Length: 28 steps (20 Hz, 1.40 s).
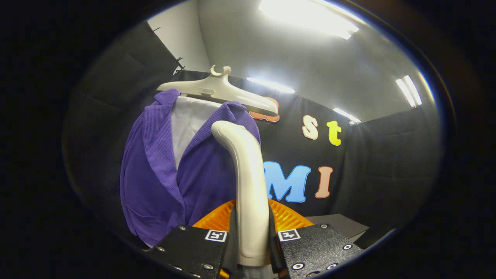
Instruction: Iron the clothes twice with a garment steamer, once on the left side and once on the right side.
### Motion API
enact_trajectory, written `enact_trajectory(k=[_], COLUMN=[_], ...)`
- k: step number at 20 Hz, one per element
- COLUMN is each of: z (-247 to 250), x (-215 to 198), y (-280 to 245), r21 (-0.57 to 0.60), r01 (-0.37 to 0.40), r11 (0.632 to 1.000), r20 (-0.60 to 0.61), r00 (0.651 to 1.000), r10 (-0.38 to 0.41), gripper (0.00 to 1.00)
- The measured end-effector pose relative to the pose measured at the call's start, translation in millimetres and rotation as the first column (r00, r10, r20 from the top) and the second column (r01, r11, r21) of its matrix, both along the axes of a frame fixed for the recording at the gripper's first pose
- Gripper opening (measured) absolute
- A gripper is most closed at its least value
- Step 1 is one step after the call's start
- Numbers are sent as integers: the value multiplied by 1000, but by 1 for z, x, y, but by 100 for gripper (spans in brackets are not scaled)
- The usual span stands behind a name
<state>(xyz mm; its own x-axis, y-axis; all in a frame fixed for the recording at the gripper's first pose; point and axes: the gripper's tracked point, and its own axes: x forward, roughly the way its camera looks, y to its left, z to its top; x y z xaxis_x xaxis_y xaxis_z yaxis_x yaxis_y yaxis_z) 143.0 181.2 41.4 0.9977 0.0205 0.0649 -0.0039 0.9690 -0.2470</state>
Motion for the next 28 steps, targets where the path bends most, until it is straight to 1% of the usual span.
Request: enact_trajectory(k=[4, 7, 12, 18, 23, 28], z=[-26, -63, -109, -174, -213, -237], x=[-9, -21, -33, -47, -54, -63], y=[-5, -9, -10, -10, -9, -13], r21=[-34, -62, -96, -138, -159, -179], r01=[3, -2, -18, -34, -52, -50], r11=[999, 998, 995, 990, 986, 983], r20=[-36, -77, -125, -205, -244, -250], r00=[999, 997, 992, 979, 970, 968], r10=[-4, -2, 6, 5, 12, 3], gripper=[33, 33, 33, 33, 33, 33])
